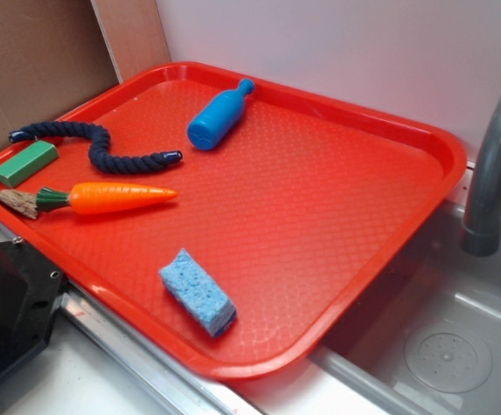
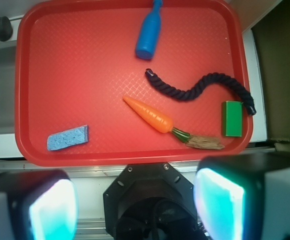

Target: Grab the blue bottle.

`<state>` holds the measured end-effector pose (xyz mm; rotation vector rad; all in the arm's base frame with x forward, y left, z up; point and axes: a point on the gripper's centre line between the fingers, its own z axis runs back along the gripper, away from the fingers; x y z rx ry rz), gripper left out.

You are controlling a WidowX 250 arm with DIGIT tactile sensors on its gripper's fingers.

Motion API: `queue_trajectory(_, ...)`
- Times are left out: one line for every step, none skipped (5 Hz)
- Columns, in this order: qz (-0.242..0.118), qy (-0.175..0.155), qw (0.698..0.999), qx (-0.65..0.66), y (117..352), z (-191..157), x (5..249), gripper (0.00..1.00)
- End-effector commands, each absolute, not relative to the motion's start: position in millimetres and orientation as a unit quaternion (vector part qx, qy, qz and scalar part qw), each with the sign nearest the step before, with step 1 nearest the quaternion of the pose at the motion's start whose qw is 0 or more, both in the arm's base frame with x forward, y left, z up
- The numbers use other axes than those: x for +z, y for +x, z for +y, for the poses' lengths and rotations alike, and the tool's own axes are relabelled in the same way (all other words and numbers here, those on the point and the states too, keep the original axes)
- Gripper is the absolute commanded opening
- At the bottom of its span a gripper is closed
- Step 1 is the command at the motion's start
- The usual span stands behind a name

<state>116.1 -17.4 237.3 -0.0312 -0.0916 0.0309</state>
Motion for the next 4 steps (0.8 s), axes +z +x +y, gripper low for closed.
queue_trajectory(-0.046, -0.016, 0.999, 0.015, 116.1, -17.4, 237.3, 1.00)
queue_trajectory(0.002, 0.018, 0.998, 0.055, 158.4, 14.4, 188.2, 1.00)
queue_trajectory(0.006, 0.046, 0.991, 0.128, 202.9, 51.9, 152.2, 1.00)
queue_trajectory(-0.020, 0.041, 0.986, 0.158, 244.4, 65.8, 127.0, 1.00)
